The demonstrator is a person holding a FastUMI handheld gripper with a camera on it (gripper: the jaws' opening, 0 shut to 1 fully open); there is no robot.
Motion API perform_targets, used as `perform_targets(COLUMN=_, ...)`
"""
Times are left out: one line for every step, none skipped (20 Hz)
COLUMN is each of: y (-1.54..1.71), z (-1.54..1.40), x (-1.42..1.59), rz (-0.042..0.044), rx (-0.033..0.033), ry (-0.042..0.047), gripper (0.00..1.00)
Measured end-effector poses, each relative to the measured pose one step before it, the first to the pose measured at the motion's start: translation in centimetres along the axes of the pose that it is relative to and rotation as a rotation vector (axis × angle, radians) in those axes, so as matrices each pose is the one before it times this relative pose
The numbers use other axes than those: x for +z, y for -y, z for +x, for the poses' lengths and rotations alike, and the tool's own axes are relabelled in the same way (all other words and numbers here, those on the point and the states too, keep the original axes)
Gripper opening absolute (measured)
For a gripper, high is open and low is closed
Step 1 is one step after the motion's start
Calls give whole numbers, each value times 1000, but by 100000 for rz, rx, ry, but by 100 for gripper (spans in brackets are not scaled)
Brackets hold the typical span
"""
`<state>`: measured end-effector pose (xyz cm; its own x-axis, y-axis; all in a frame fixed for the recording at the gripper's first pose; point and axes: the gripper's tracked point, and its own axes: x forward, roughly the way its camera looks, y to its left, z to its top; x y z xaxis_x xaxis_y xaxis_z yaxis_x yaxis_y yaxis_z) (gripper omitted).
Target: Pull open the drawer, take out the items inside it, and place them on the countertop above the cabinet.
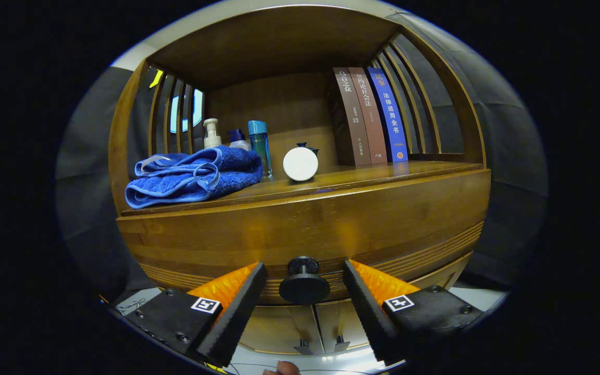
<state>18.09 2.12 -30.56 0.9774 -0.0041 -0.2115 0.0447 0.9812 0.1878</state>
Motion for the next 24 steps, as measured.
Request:
perform_targets(y=-1, z=-304, x=239, rz=-869, rx=-200, ry=213, gripper=99)
perform_targets(y=197, z=-717, x=300, rz=-1340, rx=-565, ry=814, gripper=100)
perform_targets(y=-115, z=-655, x=535, rz=-1146, rx=208, ry=820, gripper=99)
perform_targets(y=-217, z=-740, x=683, rz=-1276, rx=405, ry=1278, gripper=99)
perform_targets(y=-65, z=-741, x=797, rz=-1524, rx=27, ry=1001, gripper=99)
perform_targets(y=30, z=-842, x=895, rz=-1357, rx=-118, ry=907, gripper=99)
perform_targets(y=-225, z=-771, x=1187, rz=-1128, rx=384, ry=1201, gripper=99)
perform_targets(y=33, z=-519, x=1136, rz=-1414, rx=-206, ry=1091, gripper=99)
perform_targets(y=33, z=-824, x=1398, rz=-1953, rx=-381, ry=1326, gripper=99)
perform_targets(y=225, z=-732, x=1486, rz=-1831, rx=-829, ry=1323, gripper=99)
perform_targets(y=188, z=-852, x=1642, rz=-1872, rx=-606, ry=1244, gripper=99)
perform_targets(y=304, z=-756, x=1553, rz=-1965, rx=-825, ry=939, gripper=99)
perform_targets(y=556, z=-646, x=1454, rz=-1870, rx=-1531, ry=446, gripper=99)
perform_targets(y=602, z=-644, x=1463, rz=-1436, rx=-1266, ry=12, gripper=99)
perform_targets(y=648, z=-644, x=1547, rz=-886, rx=-1587, ry=366, gripper=99)
perform_targets(y=675, z=-698, x=1473, rz=-187, rx=-1379, ry=180, gripper=99)
perform_targets(y=614, z=-624, x=1368, rz=716, rx=-1249, ry=24, gripper=99)
perform_targets(y=863, z=-168, x=1013, rz=781, rx=-1019, ry=20, gripper=99)
perform_targets(y=618, z=-518, x=998, rz=716, rx=-1199, ry=-309, gripper=99)
perform_targets(y=587, z=-598, x=1069, rz=445, rx=-881, ry=124, gripper=98)
perform_targets(y=436, z=-538, x=1060, rz=523, rx=-564, ry=359, gripper=98)
perform_targets(y=270, z=-480, x=944, rz=557, rx=-154, ry=321, gripper=98)
perform_targets(y=-19, z=-637, x=671, rz=113, rx=950, ry=305, gripper=98)
perform_targets(y=-142, z=-663, x=606, rz=-644, rx=1388, ry=517, gripper=98)
